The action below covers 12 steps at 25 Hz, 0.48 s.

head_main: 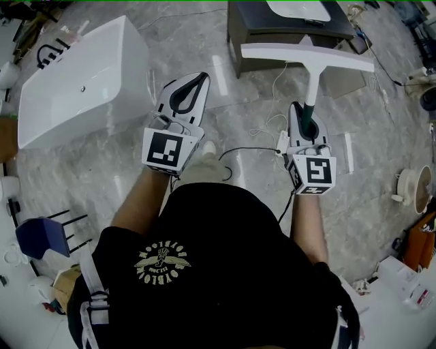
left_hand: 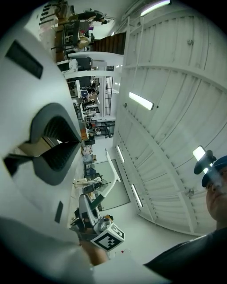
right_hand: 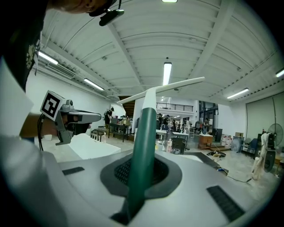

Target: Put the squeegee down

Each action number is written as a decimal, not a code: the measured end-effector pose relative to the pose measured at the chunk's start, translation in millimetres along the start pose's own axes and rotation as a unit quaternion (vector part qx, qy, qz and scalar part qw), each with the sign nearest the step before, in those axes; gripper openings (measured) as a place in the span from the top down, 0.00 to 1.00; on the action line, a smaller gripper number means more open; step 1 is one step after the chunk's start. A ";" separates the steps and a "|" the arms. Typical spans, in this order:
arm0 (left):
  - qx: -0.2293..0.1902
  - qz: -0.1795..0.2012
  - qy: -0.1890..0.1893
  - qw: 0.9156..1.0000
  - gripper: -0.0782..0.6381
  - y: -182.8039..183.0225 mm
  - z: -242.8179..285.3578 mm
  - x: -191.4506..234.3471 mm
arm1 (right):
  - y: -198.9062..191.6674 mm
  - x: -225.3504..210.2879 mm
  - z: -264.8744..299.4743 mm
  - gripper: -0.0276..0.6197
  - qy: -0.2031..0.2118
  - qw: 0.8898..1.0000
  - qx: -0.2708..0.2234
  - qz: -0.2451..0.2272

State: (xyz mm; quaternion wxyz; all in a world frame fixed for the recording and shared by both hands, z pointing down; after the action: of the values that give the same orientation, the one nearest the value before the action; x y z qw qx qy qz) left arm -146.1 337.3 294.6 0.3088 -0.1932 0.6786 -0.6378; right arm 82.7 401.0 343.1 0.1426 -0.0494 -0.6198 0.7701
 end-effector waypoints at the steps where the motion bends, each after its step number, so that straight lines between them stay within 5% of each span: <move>1: -0.003 0.000 -0.004 1.000 0.86 -0.4 9.3 5.3 | 2.2 -2.1 8.7 0.91 0.001 1.000 0.001 0.001; 12: 0.011 0.003 -0.028 1.000 0.86 -19.7 90.2 68.6 | 17.4 -19.2 91.2 0.91 -0.020 1.000 0.018 0.014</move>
State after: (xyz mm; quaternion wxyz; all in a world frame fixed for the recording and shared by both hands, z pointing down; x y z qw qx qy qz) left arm -139.0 222.7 302.6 0.3317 -0.2048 0.6632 -0.6388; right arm 75.2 306.5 345.0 0.1206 -0.0401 -0.6079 0.7838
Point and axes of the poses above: the fingertips, and each gripper's own axes: z forward along the fingers, x to its left, y out of its top, the point moved 5 cm from there along -z, backward along the fingers, and after that the axes turned 2 degrees about x, right-handed, at the moved point
